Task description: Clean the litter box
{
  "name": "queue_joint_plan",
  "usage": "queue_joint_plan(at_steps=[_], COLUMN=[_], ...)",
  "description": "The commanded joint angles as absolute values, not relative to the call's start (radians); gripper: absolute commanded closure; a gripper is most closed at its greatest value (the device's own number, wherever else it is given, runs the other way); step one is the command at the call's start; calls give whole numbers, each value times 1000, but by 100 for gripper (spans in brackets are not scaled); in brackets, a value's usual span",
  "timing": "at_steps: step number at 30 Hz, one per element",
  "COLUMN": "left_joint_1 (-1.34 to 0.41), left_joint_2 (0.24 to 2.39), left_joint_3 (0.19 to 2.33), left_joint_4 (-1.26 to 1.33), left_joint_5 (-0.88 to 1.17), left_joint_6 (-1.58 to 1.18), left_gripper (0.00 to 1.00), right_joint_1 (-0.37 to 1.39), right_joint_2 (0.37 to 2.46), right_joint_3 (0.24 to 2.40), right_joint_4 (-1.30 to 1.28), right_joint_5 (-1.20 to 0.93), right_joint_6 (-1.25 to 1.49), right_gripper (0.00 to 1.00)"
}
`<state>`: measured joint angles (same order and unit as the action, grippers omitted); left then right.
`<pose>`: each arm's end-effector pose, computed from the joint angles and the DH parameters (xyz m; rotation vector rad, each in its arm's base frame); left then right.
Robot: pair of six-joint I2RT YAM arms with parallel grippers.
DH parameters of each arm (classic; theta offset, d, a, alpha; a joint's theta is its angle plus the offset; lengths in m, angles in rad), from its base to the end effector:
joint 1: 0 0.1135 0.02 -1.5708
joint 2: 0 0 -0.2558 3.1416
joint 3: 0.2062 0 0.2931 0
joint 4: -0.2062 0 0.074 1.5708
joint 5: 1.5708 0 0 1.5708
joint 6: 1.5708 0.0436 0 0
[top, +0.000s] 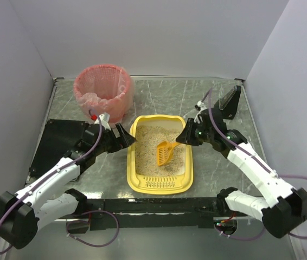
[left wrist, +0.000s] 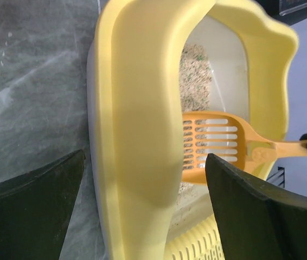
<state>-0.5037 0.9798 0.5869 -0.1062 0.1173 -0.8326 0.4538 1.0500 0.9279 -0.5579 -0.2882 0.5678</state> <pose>0.2327 -0.1341 0.2154 -0.2849 2.1863 -0.9122 0.2416 0.1316 0.2872 -0.0288 2.3661 0.8497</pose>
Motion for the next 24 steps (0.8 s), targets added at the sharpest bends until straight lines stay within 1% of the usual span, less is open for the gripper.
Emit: queue_joint_plan(at_steps=[1, 7, 9, 11, 16, 17, 21, 24], left_joint_1=[-531, -587, -598, -604, -615, -617, -623, -624], left_joint_2=[1028, 1121, 1144, 1167, 1192, 1193, 1203, 1203], left_joint_3=[583, 592, 597, 603, 609, 611, 618, 621], left_joint_4=[-97, -64, -48, -40, -8, 18, 29, 23], left_joint_5=[147, 158, 163, 167, 187, 190, 190, 175], left_joint_6=[-830, -859, -867, -876, -905, -911, -916, -928], left_gripper=[3, 3, 3, 3, 3, 3, 3, 3], right_joint_1=[479, 555, 574, 584, 594, 594, 592, 592], right_joint_2=[1129, 1244, 1275, 1293, 1272, 1272, 1273, 1273], right_joint_3=[919, 897, 888, 862, 651, 602, 496, 442], right_joint_4=[-457, -341, -330, -267, 58, 163, 429, 549], right_joint_5=[-215, -144, -144, -155, -219, -238, -303, -311], right_joint_6=[644, 692, 730, 761, 888, 917, 971, 1025], right_gripper=[100, 100, 100, 100, 100, 100, 100, 100])
